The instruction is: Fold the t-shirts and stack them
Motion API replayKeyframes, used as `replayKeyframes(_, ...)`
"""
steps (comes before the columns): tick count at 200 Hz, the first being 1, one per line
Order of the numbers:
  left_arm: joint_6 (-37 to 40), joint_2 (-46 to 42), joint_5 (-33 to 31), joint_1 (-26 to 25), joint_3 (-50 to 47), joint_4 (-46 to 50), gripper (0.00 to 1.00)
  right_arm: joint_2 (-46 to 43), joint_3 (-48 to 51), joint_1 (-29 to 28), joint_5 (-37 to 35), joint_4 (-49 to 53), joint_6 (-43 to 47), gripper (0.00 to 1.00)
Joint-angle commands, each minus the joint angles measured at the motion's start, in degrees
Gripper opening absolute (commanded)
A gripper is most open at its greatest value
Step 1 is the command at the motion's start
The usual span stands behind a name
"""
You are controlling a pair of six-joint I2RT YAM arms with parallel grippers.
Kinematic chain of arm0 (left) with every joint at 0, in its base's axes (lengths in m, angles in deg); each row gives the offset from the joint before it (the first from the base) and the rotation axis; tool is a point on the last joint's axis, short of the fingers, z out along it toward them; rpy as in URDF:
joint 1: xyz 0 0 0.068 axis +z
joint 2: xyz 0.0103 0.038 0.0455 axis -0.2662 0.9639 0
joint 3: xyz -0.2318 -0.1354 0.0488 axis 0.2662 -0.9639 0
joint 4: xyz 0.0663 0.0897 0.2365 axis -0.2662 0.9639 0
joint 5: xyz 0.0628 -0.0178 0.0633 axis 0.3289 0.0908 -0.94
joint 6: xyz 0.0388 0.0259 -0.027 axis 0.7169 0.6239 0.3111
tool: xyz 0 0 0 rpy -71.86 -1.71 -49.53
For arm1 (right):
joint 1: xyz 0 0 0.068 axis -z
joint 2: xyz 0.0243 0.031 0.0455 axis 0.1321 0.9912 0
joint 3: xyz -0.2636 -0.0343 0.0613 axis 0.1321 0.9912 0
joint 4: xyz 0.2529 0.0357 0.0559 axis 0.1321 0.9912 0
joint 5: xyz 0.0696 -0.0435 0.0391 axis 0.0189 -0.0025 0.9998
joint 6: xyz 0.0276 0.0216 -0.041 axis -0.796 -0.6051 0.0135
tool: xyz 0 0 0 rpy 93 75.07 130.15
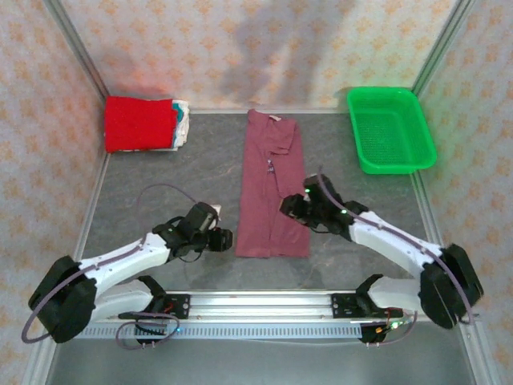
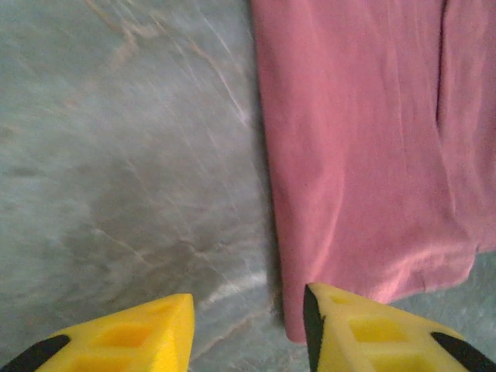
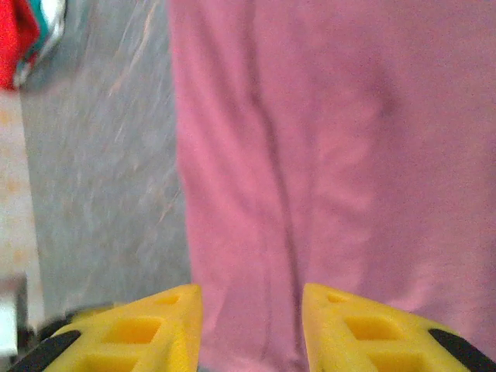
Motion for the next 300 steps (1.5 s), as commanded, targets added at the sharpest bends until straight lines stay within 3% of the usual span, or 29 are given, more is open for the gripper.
replayKeyframes(1, -3.24, 3.10, 2.78, -3.64, 1.90, -2.42, 0.39, -2.07, 5.81, 4.83, -2.22, 2.56, 0.83, 0.39)
replayKeyframes(43, -4.27, 7.71, 0.64, -8.27, 5.81, -2.87, 0.37, -3.02, 11.47, 7.13, 0.38, -2.14, 1.07, 0.39)
replayKeyframes(139, -4.61, 10.09, -6.23, -8.42, 8.14, 2.93, 0.38, -3.62, 14.49, 7.11, 3.24, -5.69, 2.96, 0.39)
replayKeyframes(214, -5.32, 14.69, -3.74, -8.51, 8.31, -0.05, 0.37, -2.10, 14.96, 7.13, 4.01, -7.37, 3.77, 0.39)
replayKeyframes(251, -5.50, 15.43, -3.11, -9.12, 8.21, -2.65, 0.27, -2.09, 16.98, 7.13, 6.72, -9.23, 2.84, 0.39)
replayKeyframes(284, -5.75, 14.73, -3.24, -9.25, 6.89, -4.63, 0.06, -3.54, 20.24, 6.78, 11.84, -8.12, 2.93, 0.40)
replayKeyframes(300, -5.76, 14.86, -3.92, -9.21, 6.29, -4.64, 0.02, -5.87, 21.16, 6.12, 12.31, -5.60, 2.89, 0.41)
